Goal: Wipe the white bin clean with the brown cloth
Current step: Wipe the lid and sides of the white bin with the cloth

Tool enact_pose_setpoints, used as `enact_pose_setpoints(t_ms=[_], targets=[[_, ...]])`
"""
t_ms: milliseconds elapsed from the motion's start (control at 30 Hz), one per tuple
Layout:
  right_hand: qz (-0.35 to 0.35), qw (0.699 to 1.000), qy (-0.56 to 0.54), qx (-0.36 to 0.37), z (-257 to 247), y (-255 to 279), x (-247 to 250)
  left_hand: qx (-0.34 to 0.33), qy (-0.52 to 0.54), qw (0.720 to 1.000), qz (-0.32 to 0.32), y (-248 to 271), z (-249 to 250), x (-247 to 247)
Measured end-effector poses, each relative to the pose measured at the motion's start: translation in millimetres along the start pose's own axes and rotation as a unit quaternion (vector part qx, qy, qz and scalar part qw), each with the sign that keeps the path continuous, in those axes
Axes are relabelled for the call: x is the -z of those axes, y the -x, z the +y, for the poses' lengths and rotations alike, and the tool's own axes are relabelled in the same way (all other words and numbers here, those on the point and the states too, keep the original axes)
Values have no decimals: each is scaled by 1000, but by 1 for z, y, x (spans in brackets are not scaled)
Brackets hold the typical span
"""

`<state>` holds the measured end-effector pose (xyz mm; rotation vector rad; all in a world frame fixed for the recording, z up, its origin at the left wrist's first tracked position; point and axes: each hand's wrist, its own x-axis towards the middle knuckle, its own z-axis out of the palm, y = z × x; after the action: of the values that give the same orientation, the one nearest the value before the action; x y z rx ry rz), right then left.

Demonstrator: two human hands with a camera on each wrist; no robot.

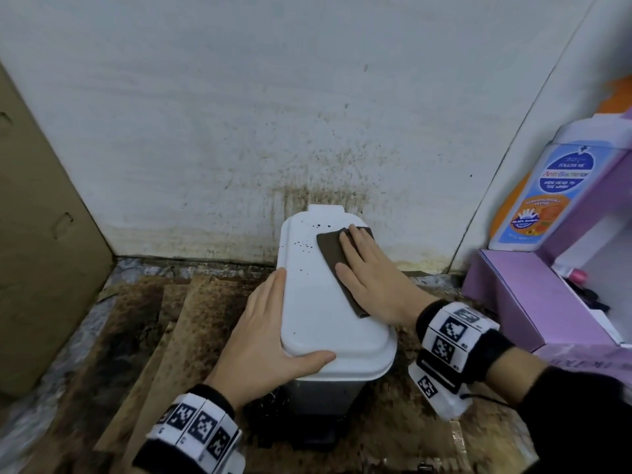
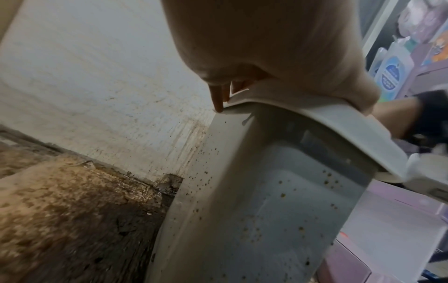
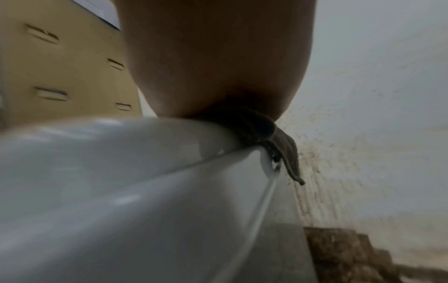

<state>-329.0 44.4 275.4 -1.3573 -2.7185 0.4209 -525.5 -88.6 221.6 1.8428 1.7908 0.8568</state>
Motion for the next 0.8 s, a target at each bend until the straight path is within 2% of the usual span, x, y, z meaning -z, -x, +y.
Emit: enact_pose_setpoints(t_ms=[133, 233, 367, 500, 667, 800], targets=[[21, 1000, -4, 10, -18, 49, -10, -2, 2, 1000, 3, 1, -1, -3], [66, 998, 25, 7, -33, 82, -30, -4, 7, 1000, 5, 1, 0, -5], [77, 997, 12, -21, -44, 99, -41, -5, 34, 999, 10, 1, 0, -6], [75, 997, 22, -6, -34, 82, -34, -4, 39, 999, 7, 0, -3, -5], [5, 998, 6, 61, 6, 22, -12, -2, 48, 999, -4, 0, -2, -3], [15, 999, -4, 49, 26, -29, 0, 3, 54, 998, -8, 1, -1, -2]])
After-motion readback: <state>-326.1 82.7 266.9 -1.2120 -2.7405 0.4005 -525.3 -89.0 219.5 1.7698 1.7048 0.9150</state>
